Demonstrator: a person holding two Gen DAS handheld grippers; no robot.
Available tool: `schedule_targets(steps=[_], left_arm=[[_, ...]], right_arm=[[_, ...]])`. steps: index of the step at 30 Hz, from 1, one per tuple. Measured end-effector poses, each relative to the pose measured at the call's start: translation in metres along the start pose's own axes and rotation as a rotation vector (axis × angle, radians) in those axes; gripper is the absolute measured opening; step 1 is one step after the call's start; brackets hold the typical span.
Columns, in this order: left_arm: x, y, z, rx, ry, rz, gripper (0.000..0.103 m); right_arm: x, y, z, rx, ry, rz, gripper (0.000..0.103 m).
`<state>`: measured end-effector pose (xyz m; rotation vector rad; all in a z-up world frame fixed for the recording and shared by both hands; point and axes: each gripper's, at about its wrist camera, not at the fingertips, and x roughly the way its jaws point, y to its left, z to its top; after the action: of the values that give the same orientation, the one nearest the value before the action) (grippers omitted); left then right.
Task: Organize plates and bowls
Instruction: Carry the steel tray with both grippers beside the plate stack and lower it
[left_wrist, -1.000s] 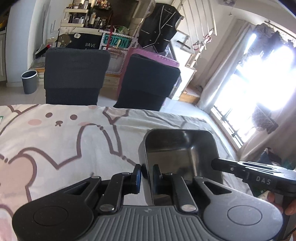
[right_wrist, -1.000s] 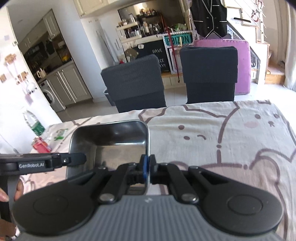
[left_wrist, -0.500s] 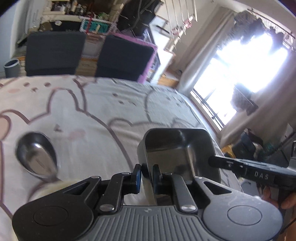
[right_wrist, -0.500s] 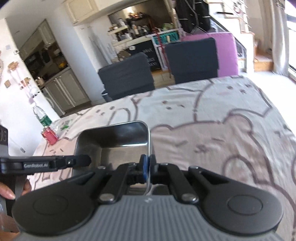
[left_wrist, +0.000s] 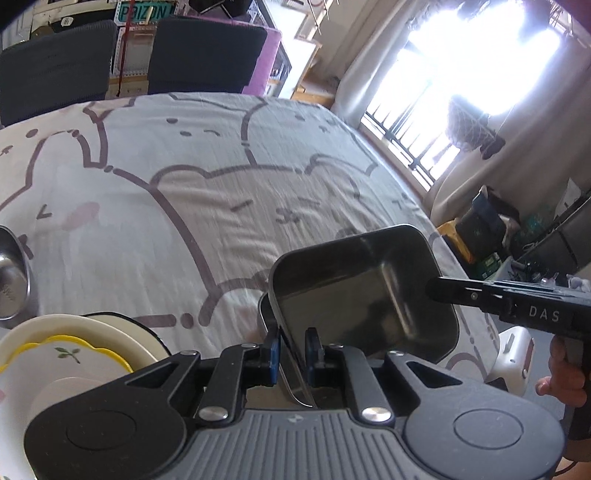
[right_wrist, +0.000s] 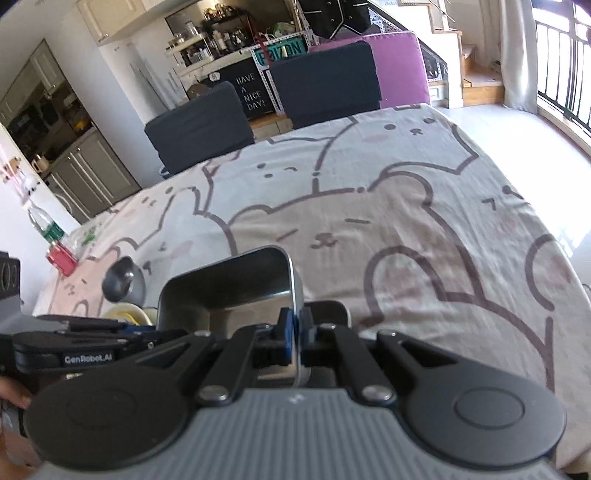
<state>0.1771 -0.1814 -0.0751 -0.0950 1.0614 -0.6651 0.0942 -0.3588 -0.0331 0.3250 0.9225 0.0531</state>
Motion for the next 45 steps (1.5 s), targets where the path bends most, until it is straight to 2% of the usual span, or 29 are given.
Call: schedule_targets(steps=[5,17,29,45], left_arm=[[0.011,-0.004,-0.001,0.008,0.026,0.01,0.019],[0.026,-0.006,-0.003,0.033,0.062,0.037,0.019],[0.032,-0.009,-0.003,0.041,0.066,0.044,0.023],[0.03,-0.011,-0.003,0.049,0.062,0.023,0.025]], right_arm=[[0.004,-0.006,-0.003,0.01,0.04,-0.019,0.005],[0.014,-0.008,-0.002,0.002,0.079,-0.033,0.005],[0.019,-0.009,-0.001,-0.003,0.1,-0.05,0.005],[0.045,-0.007,-0.008,-0.072,0.181,-0.148,0.005]])
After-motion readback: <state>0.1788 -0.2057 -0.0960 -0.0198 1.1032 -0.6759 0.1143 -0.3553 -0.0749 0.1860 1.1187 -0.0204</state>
